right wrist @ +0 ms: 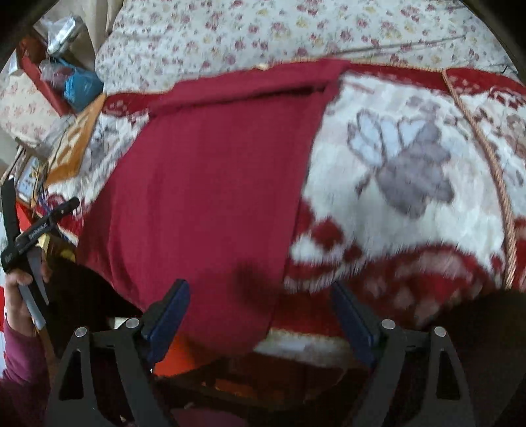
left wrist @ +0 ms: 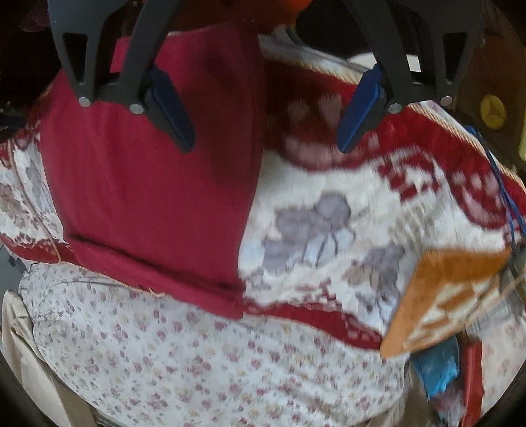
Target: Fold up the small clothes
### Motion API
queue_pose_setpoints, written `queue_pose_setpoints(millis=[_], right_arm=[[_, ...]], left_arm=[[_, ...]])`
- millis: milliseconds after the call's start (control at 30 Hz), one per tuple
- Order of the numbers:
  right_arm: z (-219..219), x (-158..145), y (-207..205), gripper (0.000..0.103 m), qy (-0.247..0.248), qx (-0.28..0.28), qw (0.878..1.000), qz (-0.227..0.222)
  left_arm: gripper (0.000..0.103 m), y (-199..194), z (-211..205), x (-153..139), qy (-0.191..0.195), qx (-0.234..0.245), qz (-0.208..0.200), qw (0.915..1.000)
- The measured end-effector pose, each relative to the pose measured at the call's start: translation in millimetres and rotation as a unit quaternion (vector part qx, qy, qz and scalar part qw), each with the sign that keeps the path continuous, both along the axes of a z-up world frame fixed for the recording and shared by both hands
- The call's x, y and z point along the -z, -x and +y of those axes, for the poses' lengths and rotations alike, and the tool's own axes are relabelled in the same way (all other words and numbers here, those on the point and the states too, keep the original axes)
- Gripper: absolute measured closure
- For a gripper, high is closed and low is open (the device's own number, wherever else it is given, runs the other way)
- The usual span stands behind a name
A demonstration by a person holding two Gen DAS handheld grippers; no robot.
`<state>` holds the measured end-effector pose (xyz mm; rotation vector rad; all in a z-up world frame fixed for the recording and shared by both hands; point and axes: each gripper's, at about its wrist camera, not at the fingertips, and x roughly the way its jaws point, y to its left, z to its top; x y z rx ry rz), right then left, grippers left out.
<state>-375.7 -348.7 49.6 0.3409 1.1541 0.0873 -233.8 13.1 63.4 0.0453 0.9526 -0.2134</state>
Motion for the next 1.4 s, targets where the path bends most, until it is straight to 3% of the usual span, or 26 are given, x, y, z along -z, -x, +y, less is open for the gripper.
queue_pose_setpoints(millis=[267, 400, 533, 700, 833, 1100, 1333, 1367, 1400], right_arm=[[13, 33, 7, 0.014, -0.04, -0.013, 0.999, 0.03], [22, 42, 3, 0.041, -0.056, -0.027, 0.998, 0.031], [15, 30, 3, 0.048, -0.07, -0.015, 0.997, -0.003], [9, 39, 0, 0.047, -0.079, -0.002, 0.997, 0.007], [21, 38, -3, 0.037, -0.073, -0.028, 0.997, 0.009], [37, 30, -6, 0.038, -0.097, -0.073, 0.992, -0.014], [48, 55, -12, 0.037, -0.111, -0.08, 0.99, 0.033], [49, 54, -13, 0.038, -0.109, -0.083, 0.99, 0.03], [50, 53, -12, 0.047, -0.108, -0.084, 0.99, 0.026]], left_arm=[[0.016, 6, -4, 19, -0.006, 0.017, 0.021, 0.9996], [0.016, 5, -8, 23, -0.011, 0.024, 0.026, 0.9993], [0.016, 4, -5, 27, -0.007, 0.025, 0.038, 0.9989], [0.016, 9, 0, 32, 0.004, 0.034, 0.056, 0.9979], [0.016, 16, -7, 35, -0.001, 0.059, 0.061, 0.9964], [0.016, 17, -15, 34, -0.002, 0.072, 0.058, 0.9957], [0.016, 14, -15, 40, -0.011, 0.07, 0.063, 0.9955], [0.016, 14, -16, 41, -0.014, 0.071, 0.063, 0.9954], [0.016, 14, -17, 41, -0.016, 0.072, 0.062, 0.9954]])
